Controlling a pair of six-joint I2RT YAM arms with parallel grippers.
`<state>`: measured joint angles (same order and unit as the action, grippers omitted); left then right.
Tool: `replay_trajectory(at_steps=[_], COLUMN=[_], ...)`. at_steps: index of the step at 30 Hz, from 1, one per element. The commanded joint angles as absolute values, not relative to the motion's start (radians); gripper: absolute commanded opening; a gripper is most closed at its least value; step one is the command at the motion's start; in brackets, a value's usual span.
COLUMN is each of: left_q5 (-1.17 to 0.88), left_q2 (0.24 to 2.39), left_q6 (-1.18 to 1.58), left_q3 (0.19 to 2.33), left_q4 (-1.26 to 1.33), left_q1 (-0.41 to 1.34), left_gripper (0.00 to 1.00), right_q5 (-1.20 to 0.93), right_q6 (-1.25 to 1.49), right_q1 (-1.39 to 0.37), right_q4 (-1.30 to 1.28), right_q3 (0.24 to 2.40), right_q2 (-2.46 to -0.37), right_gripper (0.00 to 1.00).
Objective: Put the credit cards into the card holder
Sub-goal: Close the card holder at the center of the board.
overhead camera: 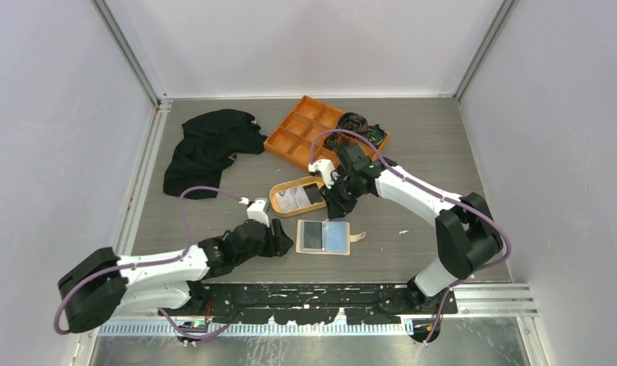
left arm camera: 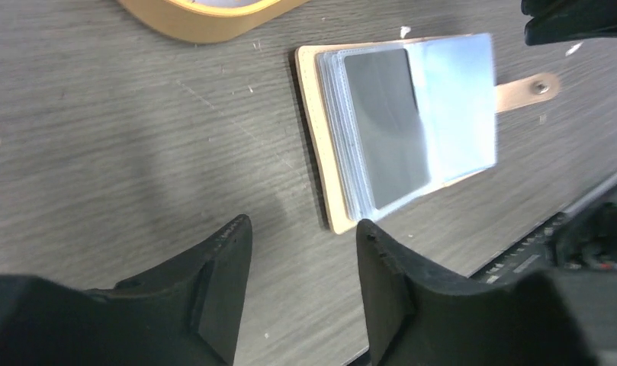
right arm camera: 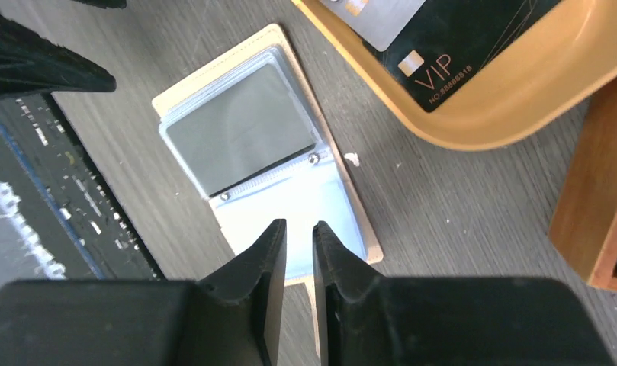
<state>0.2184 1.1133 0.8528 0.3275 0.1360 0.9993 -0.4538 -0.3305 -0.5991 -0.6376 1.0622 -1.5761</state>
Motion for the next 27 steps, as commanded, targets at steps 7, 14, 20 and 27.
replay_trajectory(at_steps=[7, 14, 20, 27], left_q5=[0.169, 0.043, 0.013, 0.009], left_q2=[0.944, 1.138, 1.285, 1.372], left_q6=[0.976, 1.032, 1.073, 1.096], left_q3=[0.194, 0.17, 0.174, 0.186], left_q4=[0.298, 0.551, 0.675, 0.73], left_q1=[0.979, 0.925, 0.907, 0.902], left_gripper=[0.75, 0.74, 0.72, 0.66], right_q5=[-0.58, -0.499, -0.447, -0.383], right_q6=[-0.548, -0.65, -0.649, -0.641], right_q1=[-0.616, -0.65, -0.679, -0.721], right_q4=[-0.583, -0.593, -0.598, -0.597], right_q3=[0.975, 0.977, 0.991, 1.008], right_q2=[-1.548, -1.583, -1.617, -1.655], right_gripper=[0.35, 0.36, 0.36, 0.34])
